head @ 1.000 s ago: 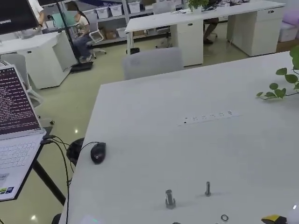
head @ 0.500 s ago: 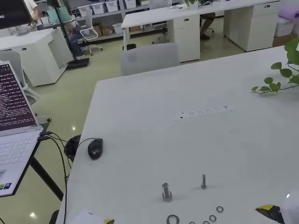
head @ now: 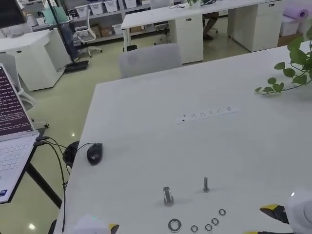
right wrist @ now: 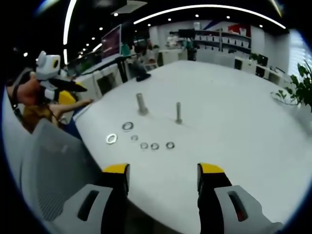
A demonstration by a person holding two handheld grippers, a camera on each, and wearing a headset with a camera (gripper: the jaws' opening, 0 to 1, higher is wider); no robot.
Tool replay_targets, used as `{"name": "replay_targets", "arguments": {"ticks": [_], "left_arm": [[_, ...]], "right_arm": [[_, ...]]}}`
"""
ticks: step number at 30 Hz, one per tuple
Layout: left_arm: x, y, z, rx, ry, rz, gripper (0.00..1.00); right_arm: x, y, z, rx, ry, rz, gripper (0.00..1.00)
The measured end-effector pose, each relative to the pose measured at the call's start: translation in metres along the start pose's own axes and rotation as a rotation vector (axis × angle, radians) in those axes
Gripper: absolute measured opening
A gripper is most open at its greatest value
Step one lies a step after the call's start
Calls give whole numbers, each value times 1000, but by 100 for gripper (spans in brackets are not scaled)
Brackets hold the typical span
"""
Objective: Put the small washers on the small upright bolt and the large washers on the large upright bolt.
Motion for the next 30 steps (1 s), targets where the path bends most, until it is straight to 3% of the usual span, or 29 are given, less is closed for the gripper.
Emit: {"name": "replay_targets", "arguments": {"ticks": [18, 30], "left_arm": [[-10, 5, -2, -8, 19, 23, 59], [-12, 0, 3, -23, 45, 36, 59]], "right_arm": [[11, -1, 1, 6, 15, 51, 57], [-5, -16, 9, 47, 32, 88, 53]]}}
Point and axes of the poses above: the centre of the closed fingertips' face, and the gripper's own axes: y roughly backward along the fingers, x roughly to its left, z roughly out of its top, the point moved 1 cm from there along y, roughly backward along the fingers, and after that the axes turned 5 degrees about z, right-handed, at the moved point
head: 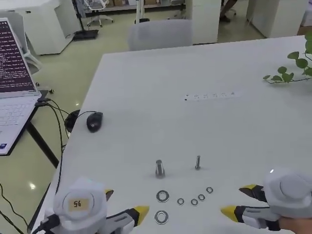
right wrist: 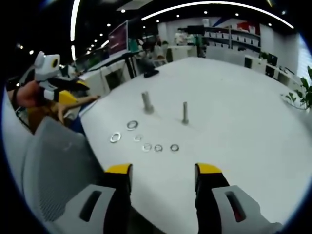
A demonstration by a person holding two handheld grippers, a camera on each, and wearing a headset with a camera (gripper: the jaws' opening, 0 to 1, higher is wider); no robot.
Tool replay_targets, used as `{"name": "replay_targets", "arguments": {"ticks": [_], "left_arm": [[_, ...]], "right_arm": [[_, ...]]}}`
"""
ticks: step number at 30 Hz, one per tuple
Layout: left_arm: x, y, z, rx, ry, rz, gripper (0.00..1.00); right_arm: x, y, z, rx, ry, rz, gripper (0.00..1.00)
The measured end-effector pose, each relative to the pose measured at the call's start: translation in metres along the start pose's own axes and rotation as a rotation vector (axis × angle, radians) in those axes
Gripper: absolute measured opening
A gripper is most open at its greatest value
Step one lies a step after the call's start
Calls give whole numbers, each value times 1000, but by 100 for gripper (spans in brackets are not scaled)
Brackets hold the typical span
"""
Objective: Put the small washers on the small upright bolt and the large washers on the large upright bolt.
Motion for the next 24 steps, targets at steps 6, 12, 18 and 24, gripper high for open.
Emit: {"name": "replay_targets", "arguments": {"ticks": [6, 12, 18, 24], "left_arm": [[3, -1, 1, 1, 12, 9, 59], [3, -2, 1, 4, 23, 11, 58], [0, -5, -1, 13, 26, 4, 58], [0, -6, -1, 11, 35, 7, 57]], "right_arm": [[-6, -13, 5, 46, 39, 35, 51], [-12, -26, 7, 92, 75, 71, 44], [-24, -43, 4, 195, 160, 110, 35], [-33, -61, 3, 266, 234, 148, 30]]}}
Point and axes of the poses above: the centre of the closed fingertips' face, and the gripper's own axes: y roughly backward along the fingers, x roughly to its left, z roughly out of its top, the point moved 1 cm from there along y, roughly backward along the fingers, and after that the axes turned 5 degrees about z, right-handed, at the moved point
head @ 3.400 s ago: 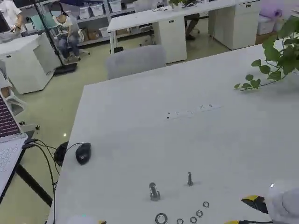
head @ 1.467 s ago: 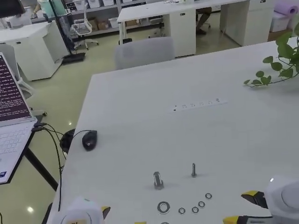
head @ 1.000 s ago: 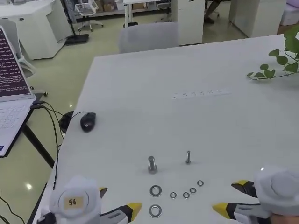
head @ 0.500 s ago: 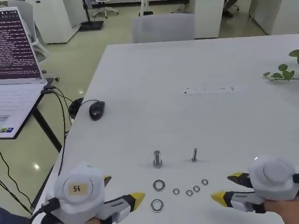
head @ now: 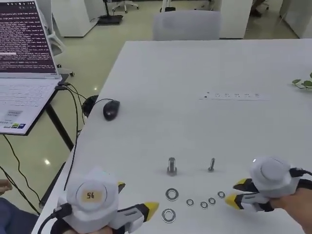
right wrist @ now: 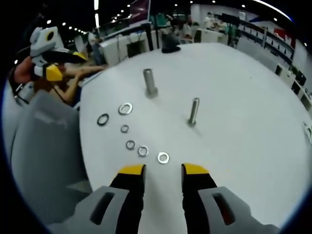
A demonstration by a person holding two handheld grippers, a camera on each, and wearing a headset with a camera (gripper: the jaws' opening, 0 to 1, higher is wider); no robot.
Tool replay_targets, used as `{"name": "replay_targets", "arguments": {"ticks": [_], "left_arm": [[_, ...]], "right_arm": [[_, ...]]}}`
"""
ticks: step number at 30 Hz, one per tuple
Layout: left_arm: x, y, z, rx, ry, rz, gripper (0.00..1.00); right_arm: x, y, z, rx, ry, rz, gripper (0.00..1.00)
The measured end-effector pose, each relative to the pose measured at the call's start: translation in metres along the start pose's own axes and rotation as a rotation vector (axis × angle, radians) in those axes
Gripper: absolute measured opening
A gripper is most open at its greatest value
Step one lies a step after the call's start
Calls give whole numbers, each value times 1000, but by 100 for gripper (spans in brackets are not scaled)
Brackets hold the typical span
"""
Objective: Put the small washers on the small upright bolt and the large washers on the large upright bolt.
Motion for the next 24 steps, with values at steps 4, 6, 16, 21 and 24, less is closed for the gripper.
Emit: {"name": "replay_targets", "arguments": {"ticks": [4, 6, 16, 21, 24], "left_arm": [[0, 1, -2, 3, 4, 4, 57], [0, 2, -3, 5, 6, 1, 56], [-1, 2, -6, 13, 11, 1, 56], [-3, -1, -3, 10, 7, -3, 55], [-5, -2, -2, 10, 4, -7, 55]], "right_arm": [[-3, -11, -1, 56, 61, 22, 26], [-2, -15, -4, 90, 93, 38, 24], [0, -22, 2, 145, 253, 74, 17], [2, -23, 1, 185, 325, 96, 15], [1, -24, 2, 206, 335, 107, 15]]}}
Point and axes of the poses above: the centre of the closed fingertips' face, and the gripper's own axes: y roughly backward along the fingers, x roughly to its left, z roughly out of its top, the point moved 1 cm from there along y, roughly backward along the fingers, and after that the axes turned 5 degrees about z, right-handed, at the moved point
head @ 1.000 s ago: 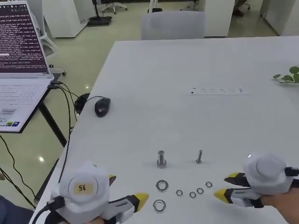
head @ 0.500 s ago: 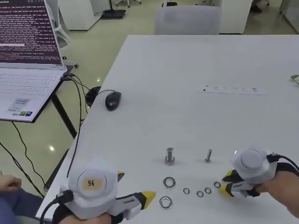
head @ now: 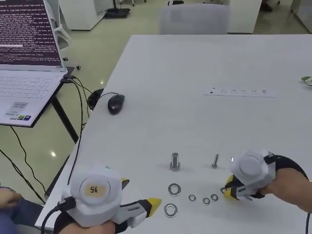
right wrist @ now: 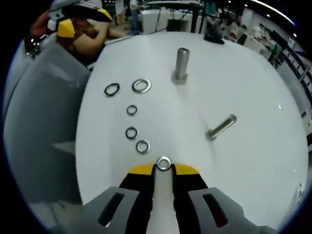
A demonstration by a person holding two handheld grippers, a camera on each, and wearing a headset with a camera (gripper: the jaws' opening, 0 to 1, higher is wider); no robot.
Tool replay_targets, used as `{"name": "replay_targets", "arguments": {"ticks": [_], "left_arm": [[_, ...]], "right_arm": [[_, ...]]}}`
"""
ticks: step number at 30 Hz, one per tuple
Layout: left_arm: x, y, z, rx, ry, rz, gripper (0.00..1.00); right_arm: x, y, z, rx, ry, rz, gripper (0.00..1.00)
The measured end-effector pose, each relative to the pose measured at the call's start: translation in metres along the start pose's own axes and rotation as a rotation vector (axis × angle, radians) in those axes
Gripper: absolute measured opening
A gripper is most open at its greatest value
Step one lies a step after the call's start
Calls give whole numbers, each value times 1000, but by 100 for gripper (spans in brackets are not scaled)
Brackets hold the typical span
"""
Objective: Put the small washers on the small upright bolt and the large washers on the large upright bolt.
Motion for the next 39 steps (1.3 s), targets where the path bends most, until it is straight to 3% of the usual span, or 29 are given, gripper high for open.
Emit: {"name": "replay_targets", "arguments": {"ticks": [19, 30, 35, 39], "left_arm": [[-3, -2, 2, -1, -2, -2, 55], [5, 3, 0, -6, 11, 15, 54], [5, 4, -1, -8, 16, 17, 54], [5, 3, 0, -10, 17, 16, 54]], "right_arm": [[1, -3, 2, 51, 65, 10, 15], [1, 2, -5, 2, -21, -19, 13], [-10, 17, 1, -69, -99, -67, 13], [-29, 35, 13, -115, -127, -108, 13]]}}
Point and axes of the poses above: the centre of the closed fingertips' face, and the gripper's own axes: y roughly backward along the fingers, x roughly to its left, z roughly out of its top, the point moved 1 cm from there along y, roughly backward along the fingers, and after that the axes turned 5 degrees about z, right-handed, at the moved point
